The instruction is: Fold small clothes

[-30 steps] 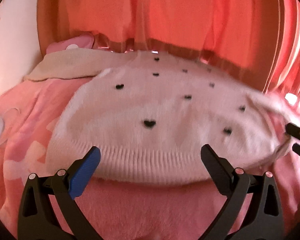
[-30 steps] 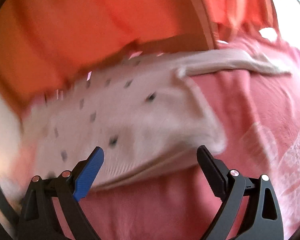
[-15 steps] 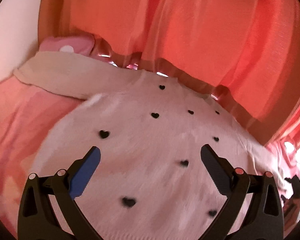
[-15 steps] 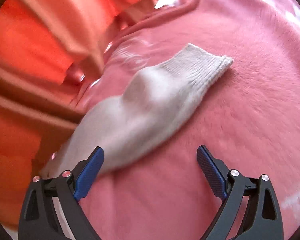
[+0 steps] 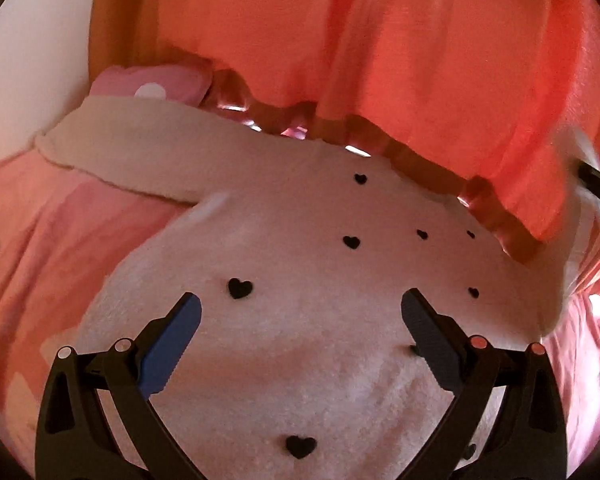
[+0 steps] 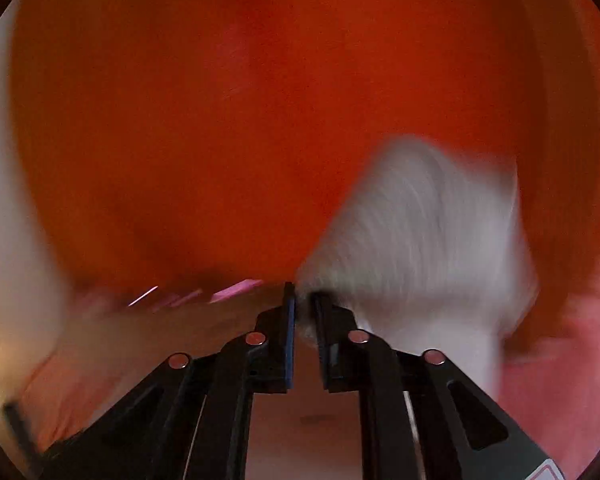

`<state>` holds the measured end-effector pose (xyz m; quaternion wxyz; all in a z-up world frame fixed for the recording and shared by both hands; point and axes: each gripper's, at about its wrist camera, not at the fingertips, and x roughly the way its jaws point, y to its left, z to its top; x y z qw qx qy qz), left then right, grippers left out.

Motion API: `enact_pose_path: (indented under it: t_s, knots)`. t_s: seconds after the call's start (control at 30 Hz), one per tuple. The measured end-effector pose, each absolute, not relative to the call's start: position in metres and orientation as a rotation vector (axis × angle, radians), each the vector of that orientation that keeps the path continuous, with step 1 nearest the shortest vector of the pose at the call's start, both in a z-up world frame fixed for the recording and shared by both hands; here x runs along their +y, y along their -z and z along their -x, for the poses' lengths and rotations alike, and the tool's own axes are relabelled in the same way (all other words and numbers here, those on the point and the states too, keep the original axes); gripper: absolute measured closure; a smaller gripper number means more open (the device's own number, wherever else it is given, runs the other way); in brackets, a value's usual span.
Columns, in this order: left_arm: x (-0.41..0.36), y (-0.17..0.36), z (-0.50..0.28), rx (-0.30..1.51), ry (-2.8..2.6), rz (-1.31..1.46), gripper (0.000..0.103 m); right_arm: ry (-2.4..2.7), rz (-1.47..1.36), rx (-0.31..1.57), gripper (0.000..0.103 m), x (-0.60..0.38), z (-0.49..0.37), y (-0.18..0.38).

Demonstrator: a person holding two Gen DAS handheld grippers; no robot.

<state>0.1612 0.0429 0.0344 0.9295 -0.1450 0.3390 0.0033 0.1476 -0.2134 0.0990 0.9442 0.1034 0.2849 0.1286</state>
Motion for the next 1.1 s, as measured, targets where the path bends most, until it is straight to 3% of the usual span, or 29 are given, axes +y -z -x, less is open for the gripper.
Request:
enact_pose_path:
  t_s: [0.07, 0.17, 0.3, 0.5, 0.67, 0.73, 0.8, 0.83, 0.87, 0.9, 1.0, 1.1]
  knots:
    - [0.052, -0.031, -0.164, 0.705, -0.007, 0.312, 0.005, -0.330, -0.168, 0.683, 0.080, -0.152, -0.149, -0.064]
    - [0.066, -0.029, -0.174, 0.735, 0.001, 0.344, 0.005, -0.291, -0.181, 0.746, 0.079, -0.138, -0.126, -0.031]
    - [0.082, -0.029, -0.193, 0.729, 0.045, 0.397, 0.005, -0.144, -0.339, 0.777, 0.049, -0.207, -0.088, -0.018]
    - [0.100, -0.005, -0.241, 0.805, 0.056, 0.526, 0.005, 0.059, -0.622, 0.832, 0.048, -0.317, -0.050, 0.003]
    - [0.104, 0.015, -0.269, 0.865, 0.027, 0.628, 0.009, 0.041, -0.804, 0.836, 0.048, -0.339, -0.050, 0.024]
    - [0.101, 0.014, -0.278, 0.858, 0.032, 0.625, 0.027, 0.027, -0.829, 0.817, 0.048, -0.347, -0.060, 0.029]
    - [0.097, 0.014, -0.293, 0.856, 0.097, 0.633, 0.074, 0.007, -0.872, 0.784, 0.050, -0.354, -0.077, 0.031]
    - [0.092, 0.013, -0.302, 0.854, 0.134, 0.647, 0.083, 0.005, -0.878, 0.768, 0.056, -0.357, -0.087, 0.034]
    - [0.090, 0.012, -0.306, 0.844, 0.148, 0.651, 0.092, 0.017, -0.850, 0.741, 0.087, -0.357, -0.089, 0.027]
    - [0.086, 0.008, -0.311, 0.816, 0.160, 0.643, 0.094, 0.029, -0.818, 0.709, 0.095, -0.361, -0.090, 0.021]
    - [0.069, -0.014, -0.315, 0.710, 0.188, 0.570, 0.094, 0.044, -0.763, 0.575, 0.096, -0.379, -0.092, 0.003]
    - [0.056, -0.011, -0.320, 0.726, 0.174, 0.472, 0.094, 0.145, -0.736, 0.714, 0.096, -0.387, -0.096, 0.035]
